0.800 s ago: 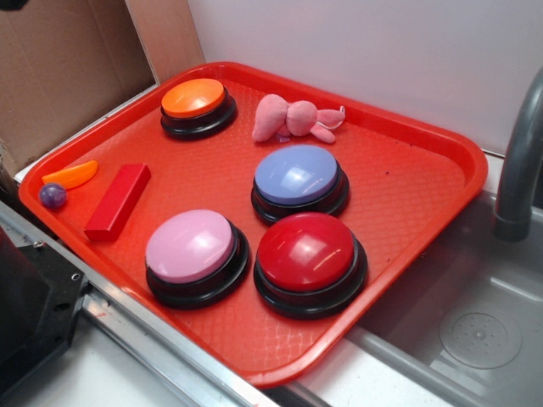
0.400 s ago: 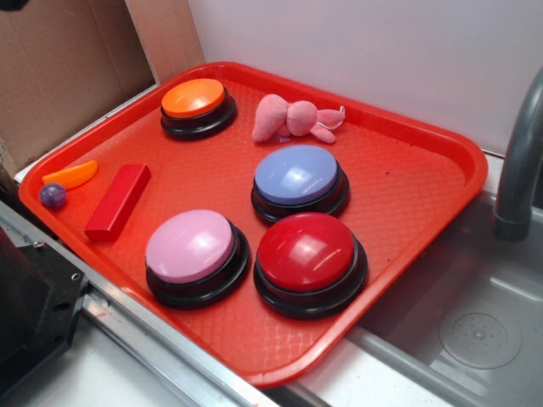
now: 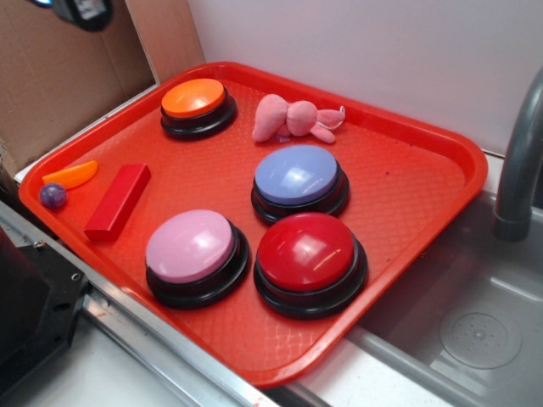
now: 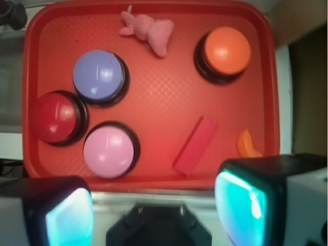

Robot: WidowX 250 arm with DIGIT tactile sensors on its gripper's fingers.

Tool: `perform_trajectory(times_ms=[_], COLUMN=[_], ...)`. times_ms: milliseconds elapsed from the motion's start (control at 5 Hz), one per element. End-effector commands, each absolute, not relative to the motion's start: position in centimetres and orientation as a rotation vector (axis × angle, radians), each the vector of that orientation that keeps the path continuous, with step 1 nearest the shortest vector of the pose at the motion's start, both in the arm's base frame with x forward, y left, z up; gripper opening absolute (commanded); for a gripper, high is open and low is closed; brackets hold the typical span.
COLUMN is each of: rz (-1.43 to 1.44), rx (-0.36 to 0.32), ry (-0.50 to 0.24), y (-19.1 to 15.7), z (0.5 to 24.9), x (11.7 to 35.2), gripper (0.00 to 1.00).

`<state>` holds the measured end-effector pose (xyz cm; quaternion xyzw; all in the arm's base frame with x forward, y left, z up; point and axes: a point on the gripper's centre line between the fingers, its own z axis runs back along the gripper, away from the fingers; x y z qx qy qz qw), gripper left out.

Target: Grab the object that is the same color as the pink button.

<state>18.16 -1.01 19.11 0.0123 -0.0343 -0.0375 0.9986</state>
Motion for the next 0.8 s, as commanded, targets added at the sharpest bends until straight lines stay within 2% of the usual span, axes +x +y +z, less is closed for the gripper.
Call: perform_trajectory(times_ms=[0, 200, 400, 600], rz=[-0.261, -0.269, -0.302, -0.323], rx=[0.18, 0.149, 0.119, 0.136], ry=[-0.25, -0.289, -0.274, -0.258], y=[-0.8, -0.6, -0.1, 0.2], z=[16.1, 14.1, 11.6, 10.0], x=[26.2, 28.3, 31.0, 32.6], gripper=[1.0, 1.0, 1.0, 1.0])
